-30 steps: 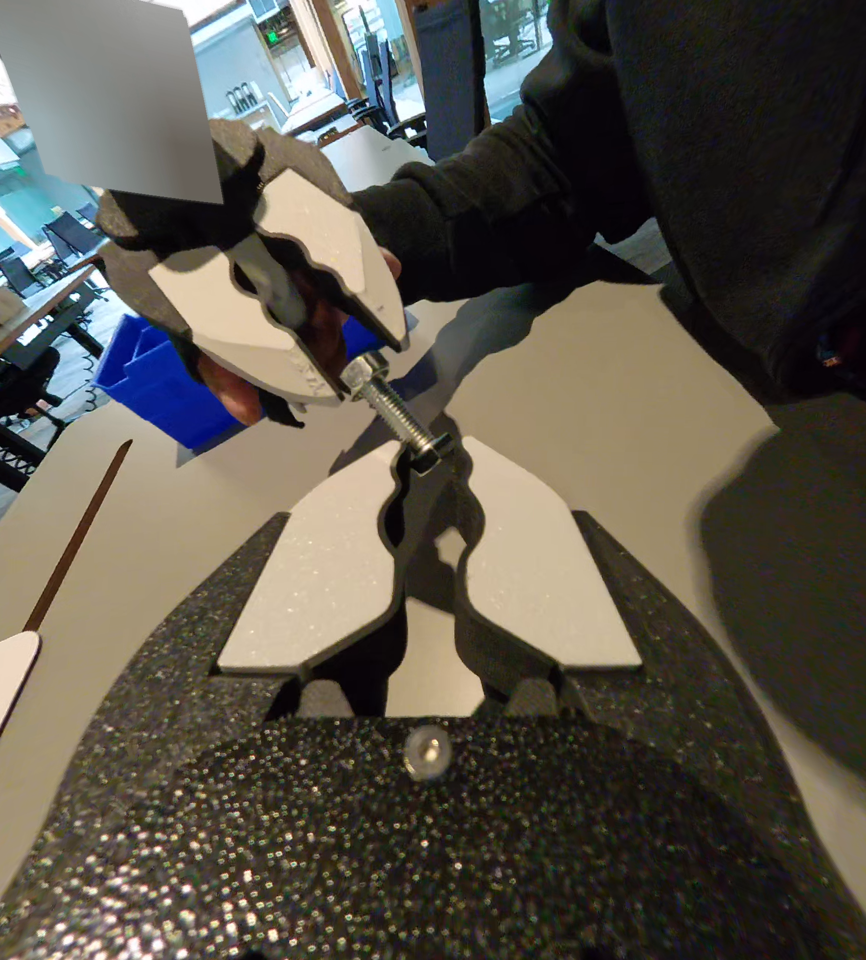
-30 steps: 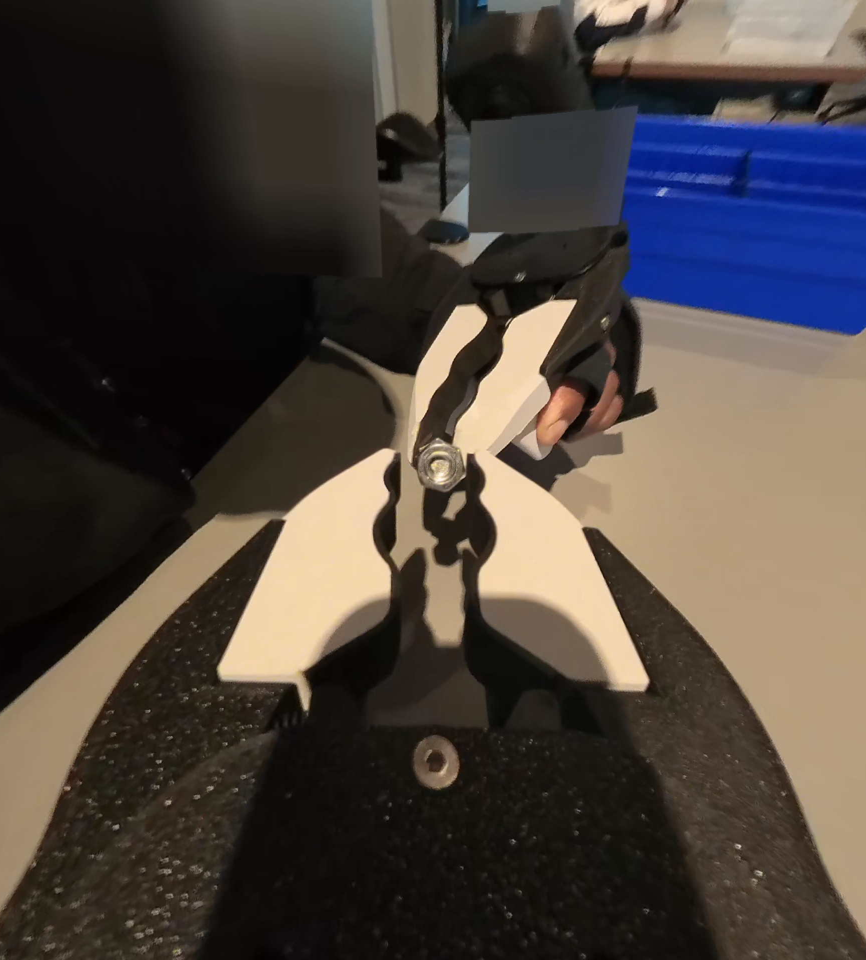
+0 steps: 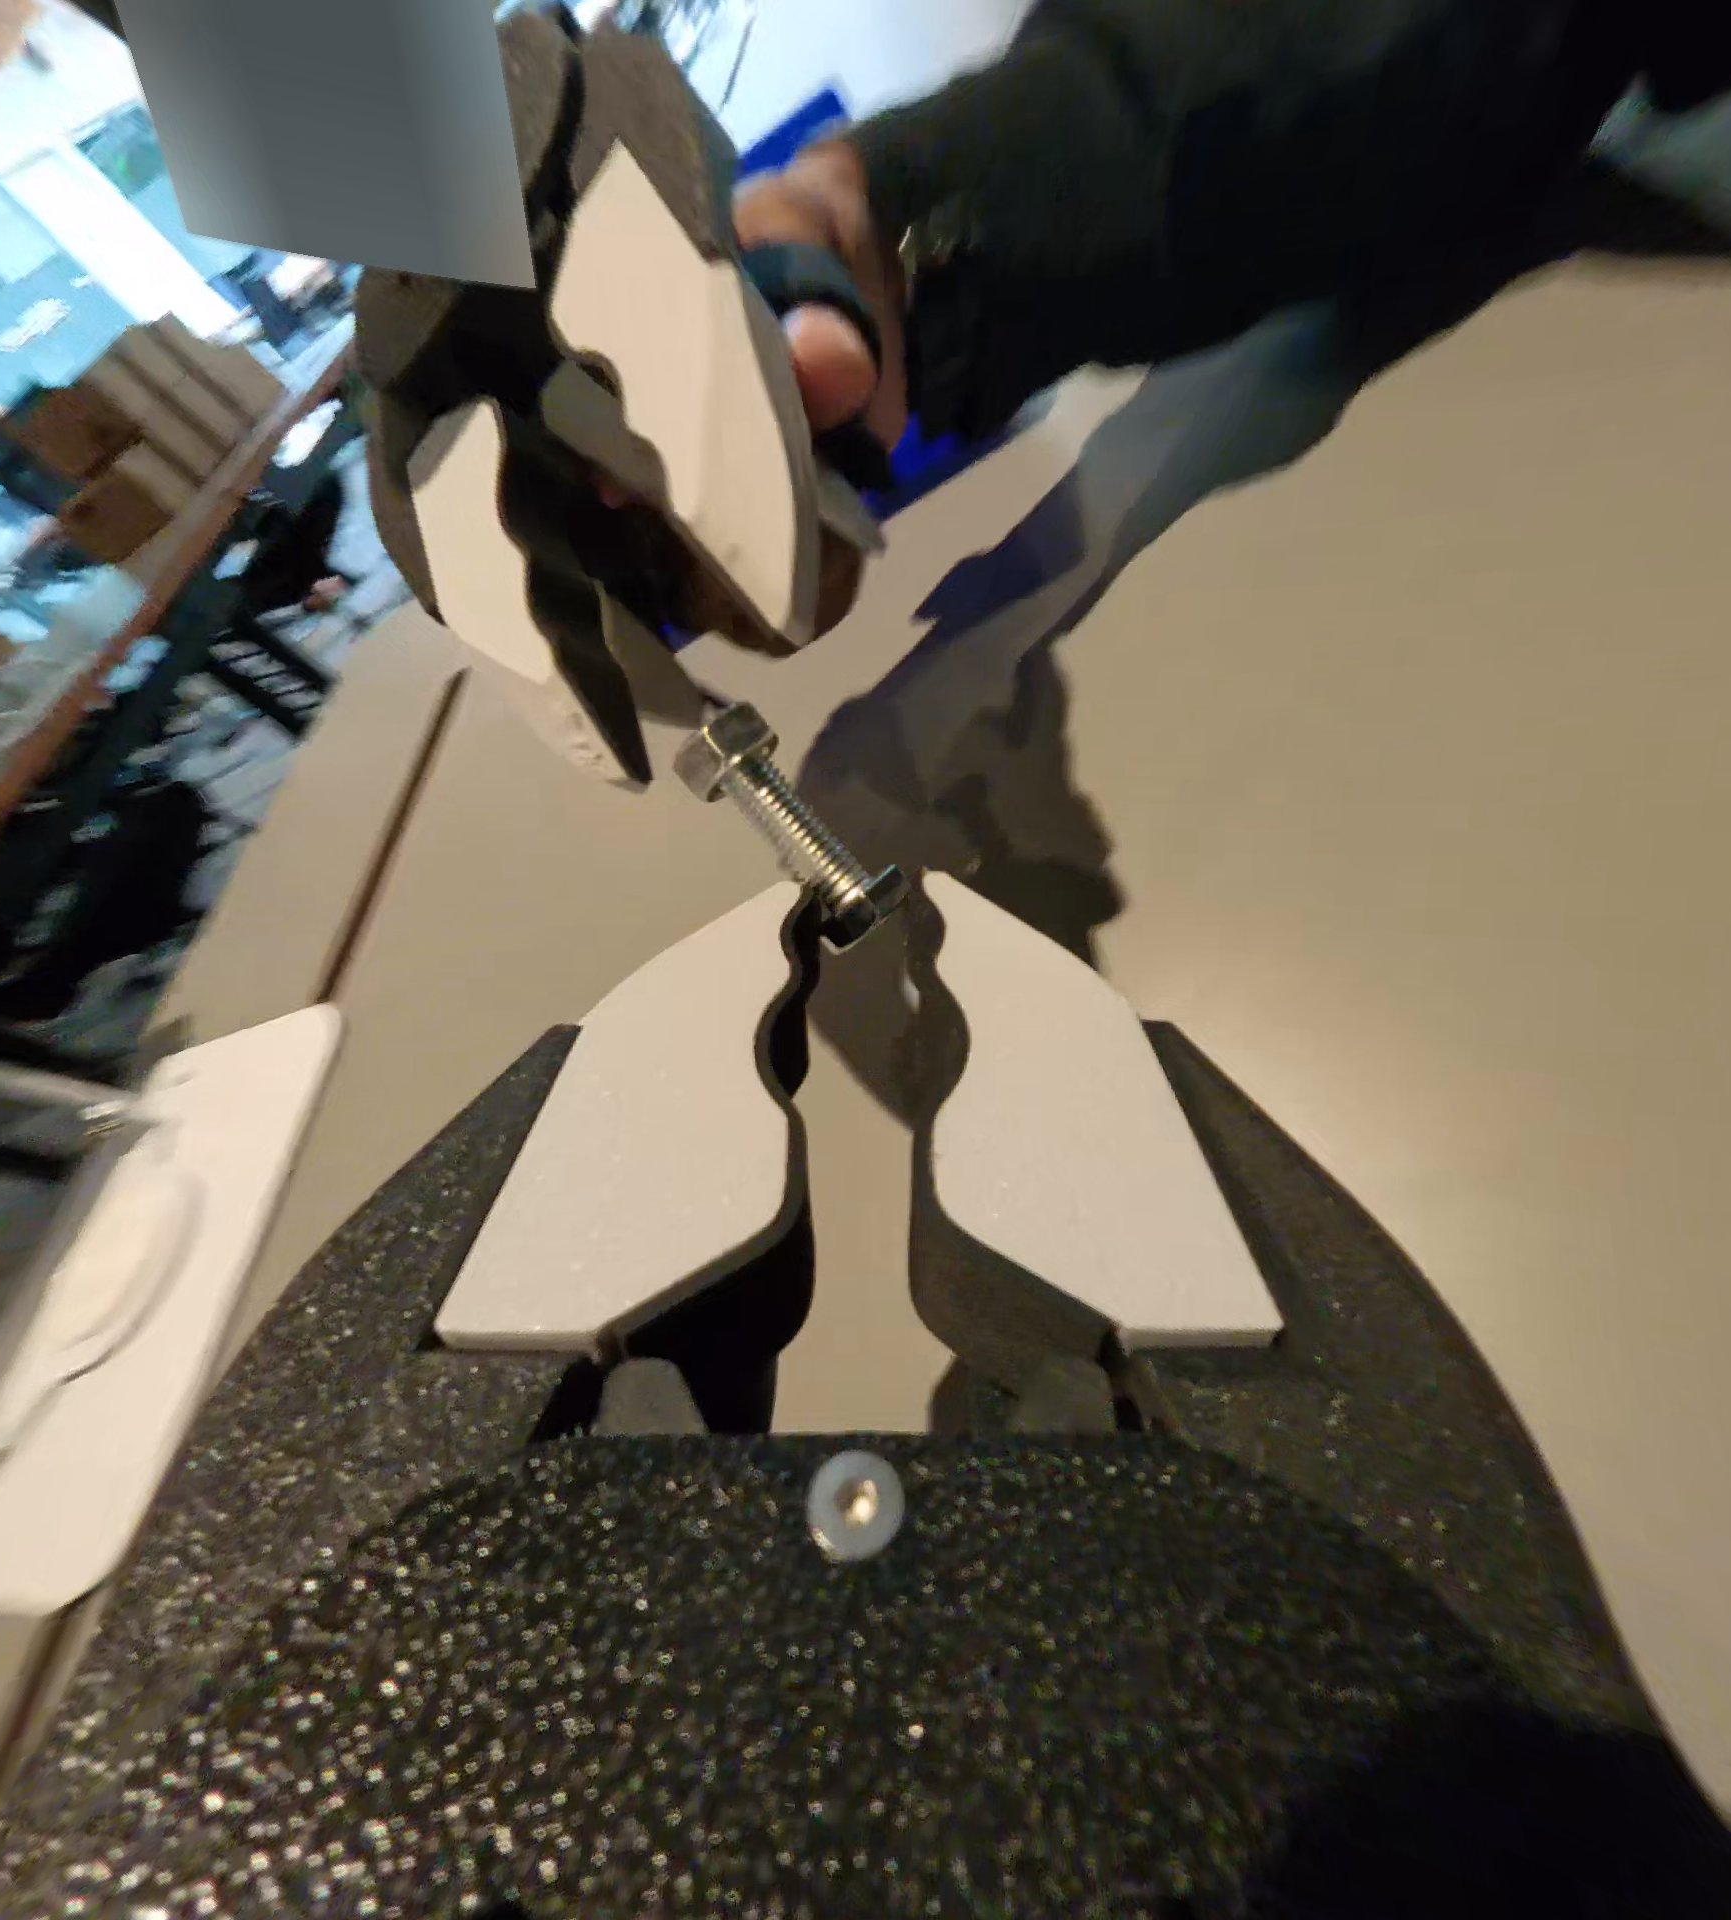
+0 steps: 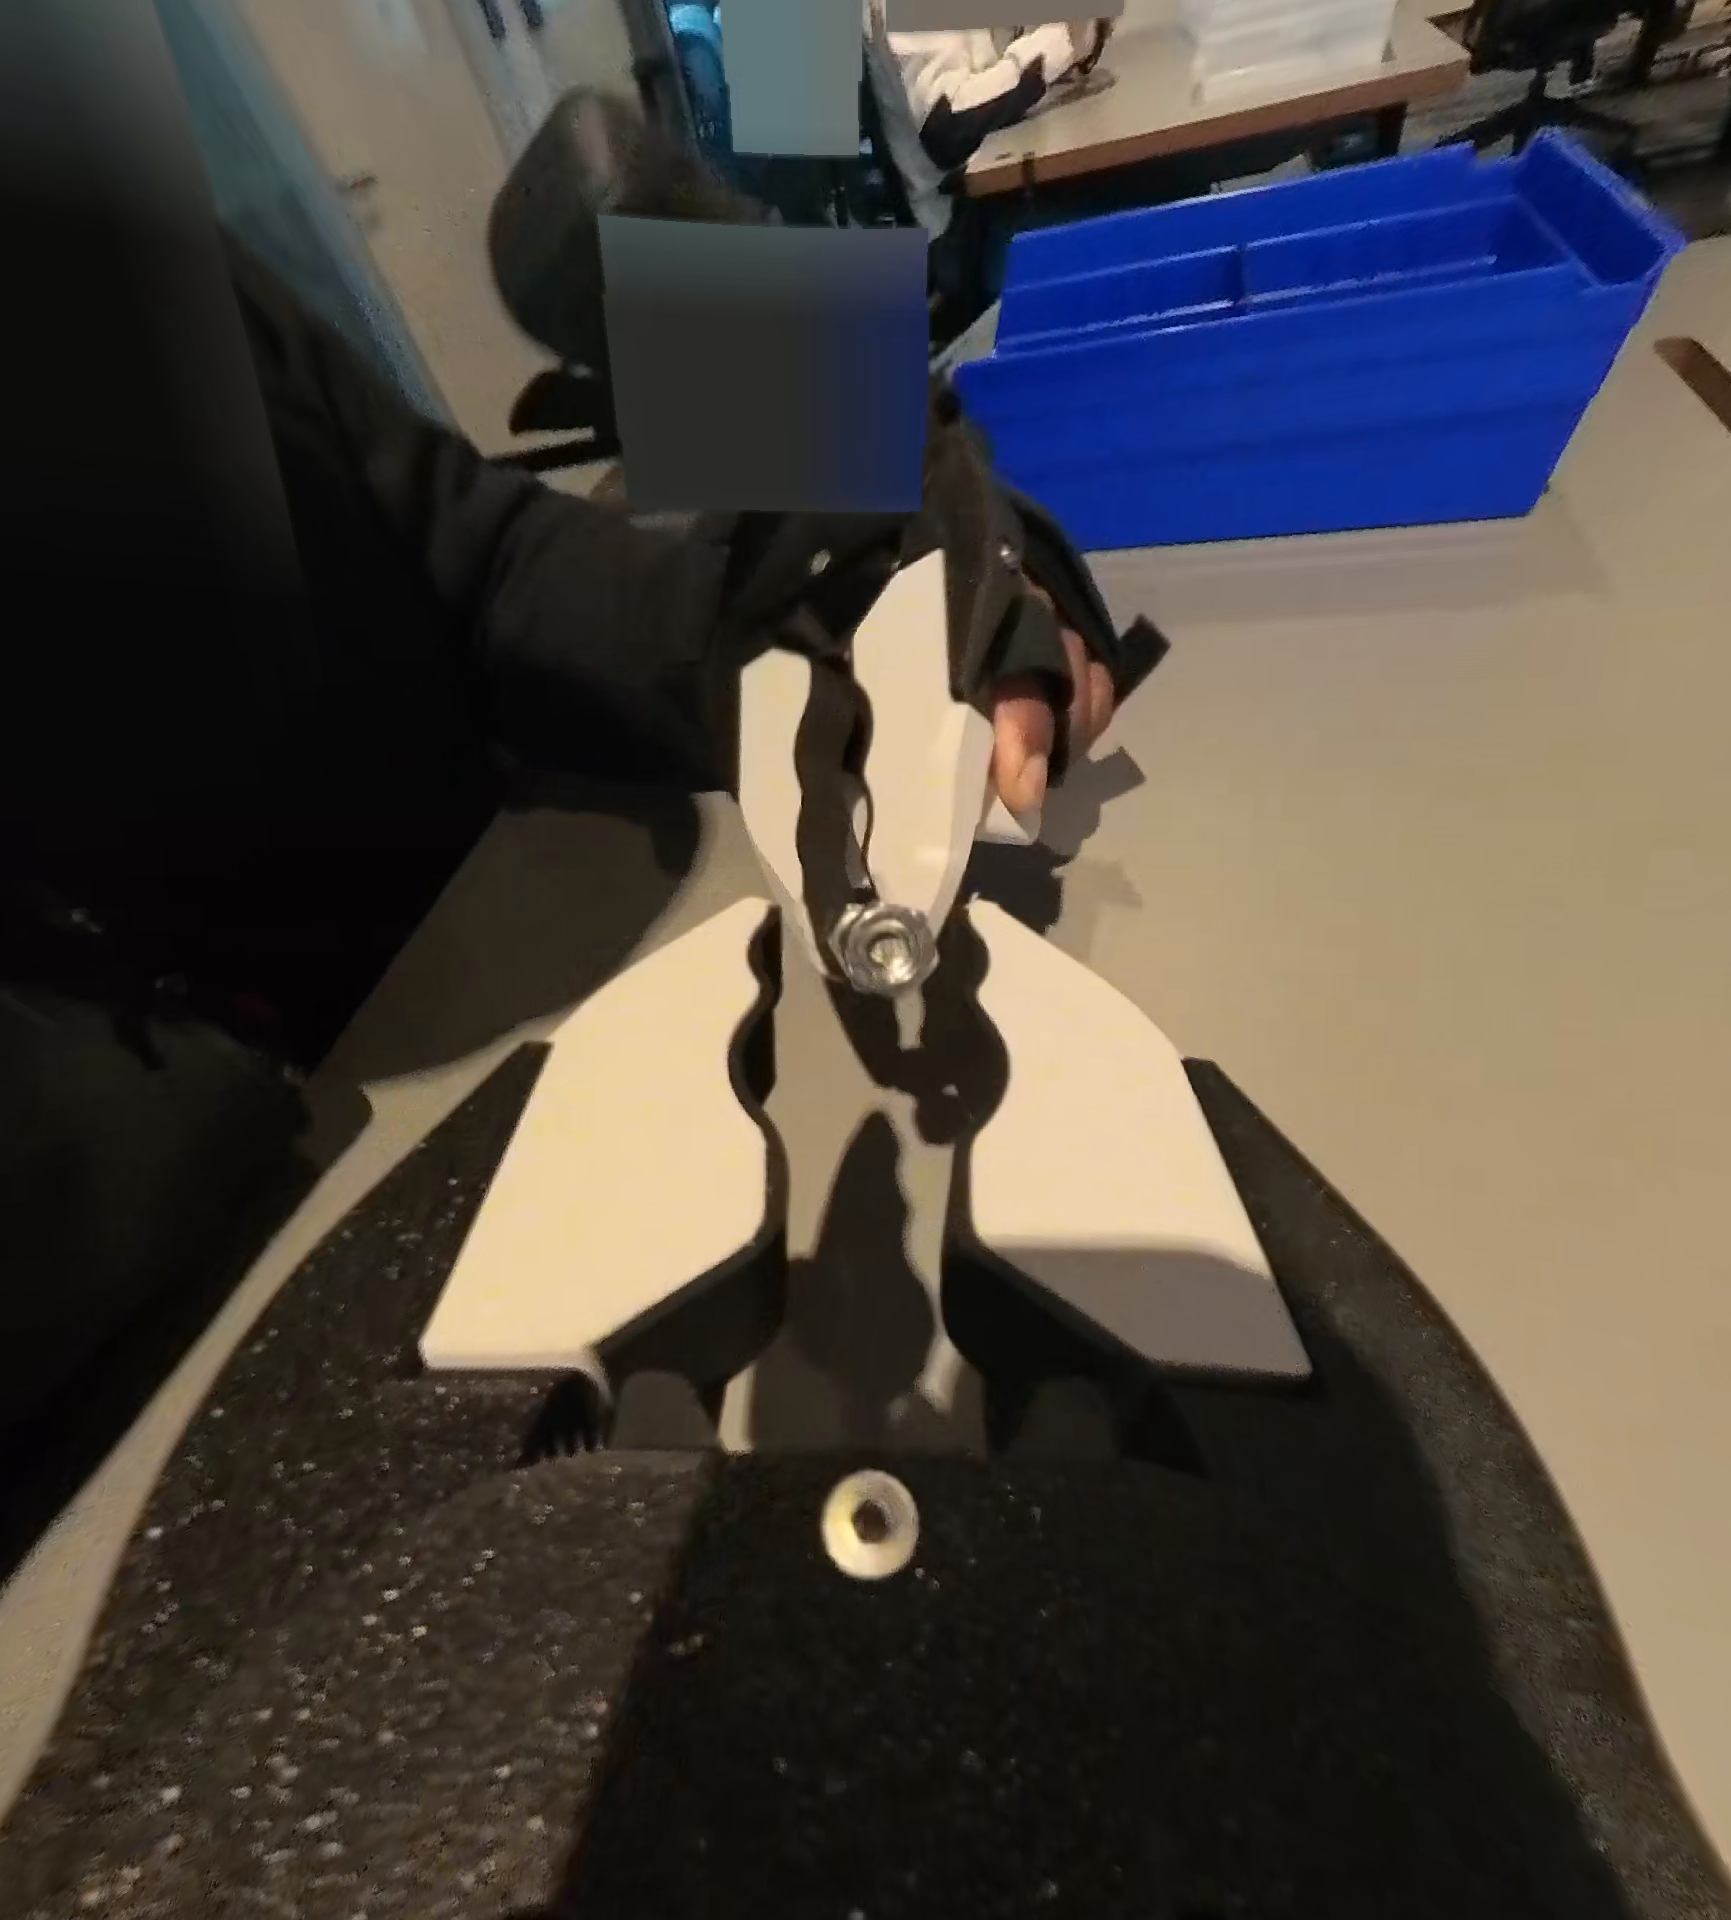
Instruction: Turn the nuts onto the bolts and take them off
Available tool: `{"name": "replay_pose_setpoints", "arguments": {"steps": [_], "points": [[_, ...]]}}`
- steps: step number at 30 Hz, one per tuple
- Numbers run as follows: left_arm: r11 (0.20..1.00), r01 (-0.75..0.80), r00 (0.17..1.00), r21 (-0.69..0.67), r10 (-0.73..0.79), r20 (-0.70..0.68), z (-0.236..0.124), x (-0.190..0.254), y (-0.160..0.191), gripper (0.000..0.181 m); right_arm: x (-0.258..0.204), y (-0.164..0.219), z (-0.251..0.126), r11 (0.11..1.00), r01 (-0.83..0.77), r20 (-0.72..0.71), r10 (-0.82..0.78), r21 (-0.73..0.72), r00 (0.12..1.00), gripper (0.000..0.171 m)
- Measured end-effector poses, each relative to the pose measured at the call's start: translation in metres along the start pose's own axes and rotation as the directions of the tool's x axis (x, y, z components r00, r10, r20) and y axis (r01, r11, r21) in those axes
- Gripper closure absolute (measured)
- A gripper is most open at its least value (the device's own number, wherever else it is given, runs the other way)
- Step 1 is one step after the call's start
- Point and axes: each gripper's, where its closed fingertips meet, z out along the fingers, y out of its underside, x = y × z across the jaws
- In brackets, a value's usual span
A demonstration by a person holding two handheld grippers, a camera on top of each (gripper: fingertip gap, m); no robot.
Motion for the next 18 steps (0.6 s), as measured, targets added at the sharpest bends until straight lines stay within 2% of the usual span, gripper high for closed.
{"name": "replay_pose_setpoints", "arguments": {"steps": [5, 11, 18], "points": [[0.986, 0.118, 0.982, 0.116, -0.098, -0.164, -0.004, 0.015, -0.010, 0.166, -0.012, 0.004, -0.004, 0.989, 0.145, 0.035, -0.144, -0.020, 0.989, 0.147], [0.959, 0.219, 0.930, 0.180, -0.149, -0.337, -0.007, 0.032, -0.019, 0.166, -0.031, 0.007, 0.003, 0.969, 0.245, 0.097, -0.241, -0.032, 0.966, 0.145], [0.940, 0.265, 0.898, 0.215, -0.160, -0.409, -0.008, 0.039, -0.030, 0.166, -0.037, 0.017, 0.015, 0.960, 0.269, 0.127, -0.258, -0.076, 0.958, 0.154]]}}
